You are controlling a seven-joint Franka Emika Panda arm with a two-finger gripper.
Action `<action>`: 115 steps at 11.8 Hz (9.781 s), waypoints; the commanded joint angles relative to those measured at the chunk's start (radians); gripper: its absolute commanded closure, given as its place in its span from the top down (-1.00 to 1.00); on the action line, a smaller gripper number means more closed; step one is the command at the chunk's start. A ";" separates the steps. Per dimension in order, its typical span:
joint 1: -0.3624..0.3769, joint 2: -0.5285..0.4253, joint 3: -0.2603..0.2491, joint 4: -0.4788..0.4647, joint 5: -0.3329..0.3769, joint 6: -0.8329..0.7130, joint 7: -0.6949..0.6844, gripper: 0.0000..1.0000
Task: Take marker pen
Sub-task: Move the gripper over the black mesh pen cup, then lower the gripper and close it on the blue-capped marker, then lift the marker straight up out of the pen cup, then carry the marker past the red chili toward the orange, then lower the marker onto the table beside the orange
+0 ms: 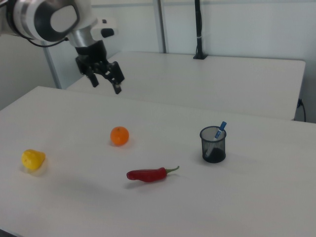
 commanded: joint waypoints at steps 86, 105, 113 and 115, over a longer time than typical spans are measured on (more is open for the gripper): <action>-0.030 0.158 -0.014 0.061 0.065 0.143 0.146 -0.99; -0.012 0.225 0.201 -0.433 -0.030 0.559 0.129 -0.99; -0.008 0.268 0.201 -0.430 -0.031 0.639 0.131 -0.37; -0.008 0.268 0.201 -0.428 -0.031 0.637 0.129 -0.13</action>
